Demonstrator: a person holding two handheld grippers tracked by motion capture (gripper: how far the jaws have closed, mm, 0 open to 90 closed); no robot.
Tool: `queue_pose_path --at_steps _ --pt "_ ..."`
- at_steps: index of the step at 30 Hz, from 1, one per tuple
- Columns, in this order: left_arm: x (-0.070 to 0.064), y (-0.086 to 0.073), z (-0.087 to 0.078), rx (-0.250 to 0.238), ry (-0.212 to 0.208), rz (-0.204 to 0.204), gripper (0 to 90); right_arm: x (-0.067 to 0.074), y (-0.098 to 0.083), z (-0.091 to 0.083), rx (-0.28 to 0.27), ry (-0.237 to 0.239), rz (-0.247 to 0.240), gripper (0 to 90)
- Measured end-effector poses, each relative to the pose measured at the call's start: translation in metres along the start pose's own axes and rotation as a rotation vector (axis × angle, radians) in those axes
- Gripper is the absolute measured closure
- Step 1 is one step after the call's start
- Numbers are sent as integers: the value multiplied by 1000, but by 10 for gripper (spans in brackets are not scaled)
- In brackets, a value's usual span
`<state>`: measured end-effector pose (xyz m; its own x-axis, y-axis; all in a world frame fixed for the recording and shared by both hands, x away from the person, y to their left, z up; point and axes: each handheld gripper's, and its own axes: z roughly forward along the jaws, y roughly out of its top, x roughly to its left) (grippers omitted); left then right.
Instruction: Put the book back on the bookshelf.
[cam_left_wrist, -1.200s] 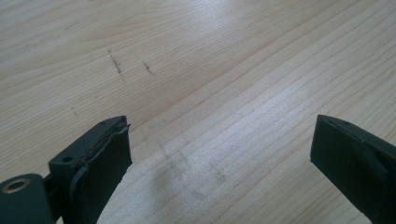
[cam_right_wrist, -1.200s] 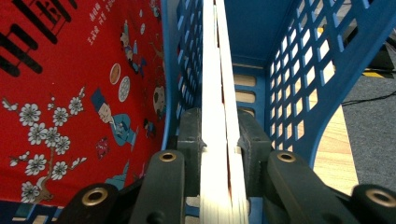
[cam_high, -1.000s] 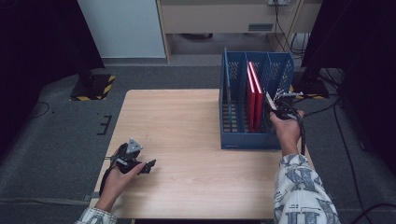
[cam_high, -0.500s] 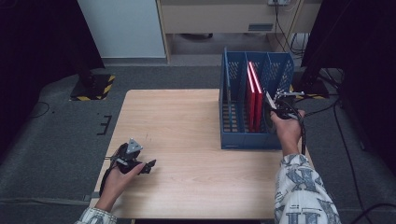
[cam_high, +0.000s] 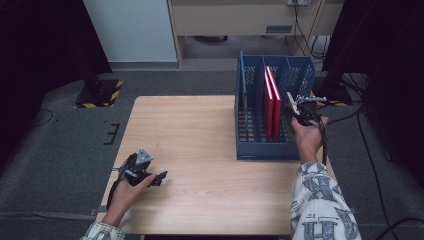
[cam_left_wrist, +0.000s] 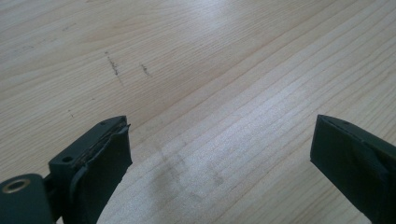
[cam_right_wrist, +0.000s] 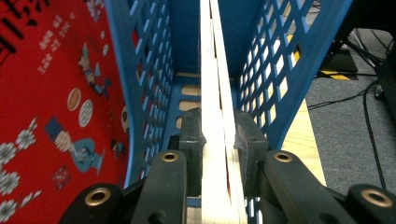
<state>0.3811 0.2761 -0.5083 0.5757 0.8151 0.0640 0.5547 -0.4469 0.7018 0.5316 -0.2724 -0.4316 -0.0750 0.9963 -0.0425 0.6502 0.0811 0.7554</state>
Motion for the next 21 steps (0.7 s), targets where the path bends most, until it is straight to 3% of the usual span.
queue_pose_path --at_steps 10,17,21 --pt "0 0 0 -1 0 1 43 9 0 3 -6 -5 -11 755" --pt "0 0 -1 -1 1 2 43 16 0 -2 -15 28 -55 700" --pt "-1 1 -1 -2 2 4 43 18 -1 -7 -23 41 -47 675"
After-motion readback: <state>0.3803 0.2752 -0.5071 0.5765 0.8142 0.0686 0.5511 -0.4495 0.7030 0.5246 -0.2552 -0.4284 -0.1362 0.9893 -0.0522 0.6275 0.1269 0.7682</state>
